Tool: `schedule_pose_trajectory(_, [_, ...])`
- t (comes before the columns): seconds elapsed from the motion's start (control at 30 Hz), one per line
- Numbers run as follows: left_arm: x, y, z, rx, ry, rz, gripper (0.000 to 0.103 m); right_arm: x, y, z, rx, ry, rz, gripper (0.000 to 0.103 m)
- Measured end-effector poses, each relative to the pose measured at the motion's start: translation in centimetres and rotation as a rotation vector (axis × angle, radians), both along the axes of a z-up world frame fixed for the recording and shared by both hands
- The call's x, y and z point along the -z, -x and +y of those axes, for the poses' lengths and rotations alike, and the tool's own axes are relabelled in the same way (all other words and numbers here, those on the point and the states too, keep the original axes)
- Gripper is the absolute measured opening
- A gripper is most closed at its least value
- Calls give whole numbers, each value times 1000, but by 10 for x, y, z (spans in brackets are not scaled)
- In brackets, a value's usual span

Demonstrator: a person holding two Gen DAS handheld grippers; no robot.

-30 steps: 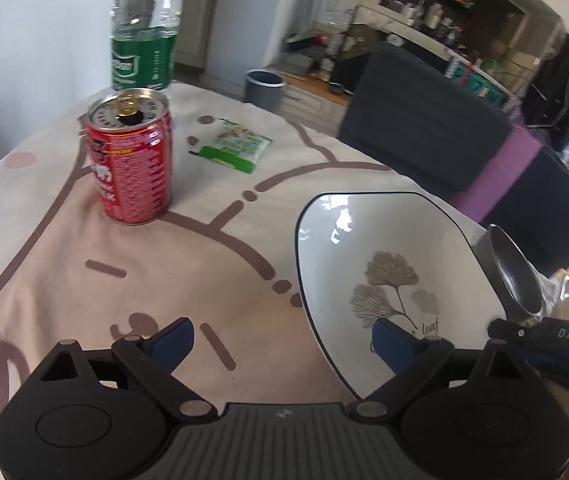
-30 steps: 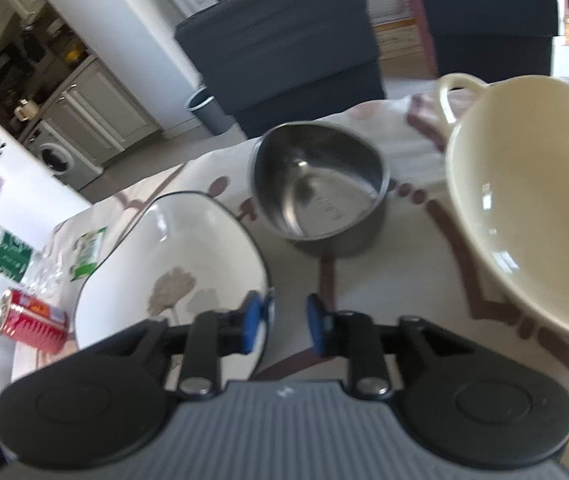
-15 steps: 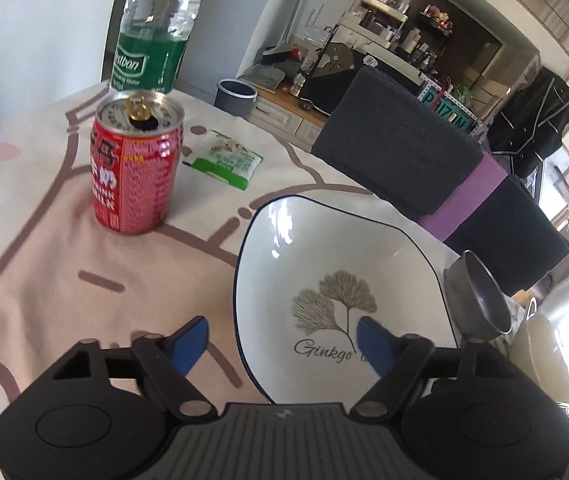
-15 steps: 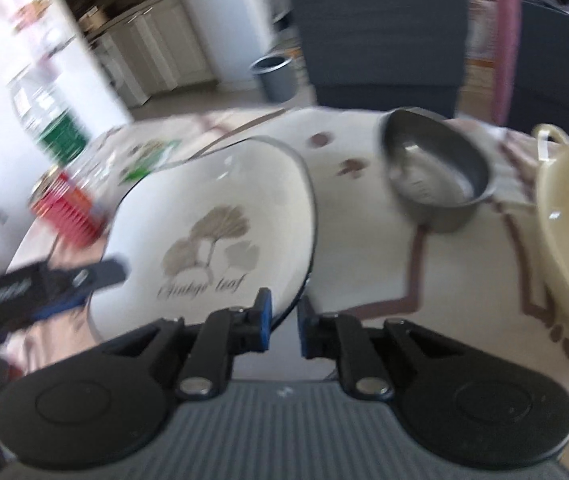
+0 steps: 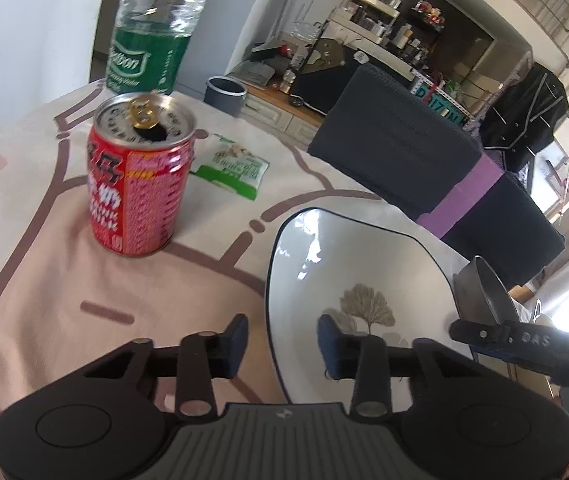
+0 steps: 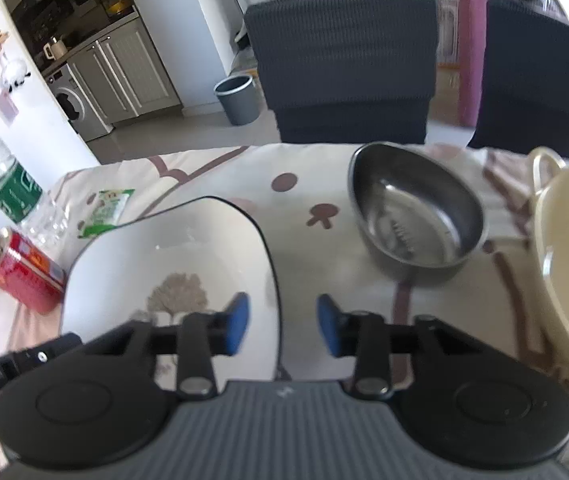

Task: Organize plates and bowls
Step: 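Close the right gripper on the plate rim while the left gripper closes on the rim beside it, then lift the plate with both grippers and carry it toward the floral bowl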

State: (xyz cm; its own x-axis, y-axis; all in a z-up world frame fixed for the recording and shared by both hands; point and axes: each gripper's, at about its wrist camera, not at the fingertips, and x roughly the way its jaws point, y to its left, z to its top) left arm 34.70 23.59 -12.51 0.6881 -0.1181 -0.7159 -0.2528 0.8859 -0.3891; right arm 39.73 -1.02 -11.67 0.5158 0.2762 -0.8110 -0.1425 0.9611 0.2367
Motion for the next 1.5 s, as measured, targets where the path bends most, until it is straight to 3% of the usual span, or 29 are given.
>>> schedule_pose_trajectory(0.07, [1, -4, 1, 13, 6, 5, 24, 3, -11, 3, -3, 3, 20, 27])
schedule_pose_trajectory(0.2, [7, -10, 3, 42, 5, 13, 22, 8, -19, 12, -33, 17, 33, 14])
schedule_pose_trajectory(0.37, [16, -17, 9, 55, 39, 43, 16, 12, -24, 13, -85, 26, 44, 13])
schedule_pose_trajectory(0.63, [23, -31, 21, 48, 112, 8, 15, 22, -32, -1, -143, -63, 79, 13])
schedule_pose_trajectory(0.83, [32, -39, 27, 77, 160, 29, 12, 29, -37, -11, -165, -129, 107, 13])
schedule_pose_trajectory(0.93, [30, -39, 26, 97, 148, 38, 12, 31, -36, -13, -157, -148, 110, 13])
schedule_pose_trajectory(1.17, [16, -30, 29, 101, 105, 15, 12, 24, -24, -5, -182, -102, 88, 14])
schedule_pose_trajectory(1.5, [-47, 6, 15, 134, 72, -82, 12, -32, 13, -17, -178, -145, -16, 14])
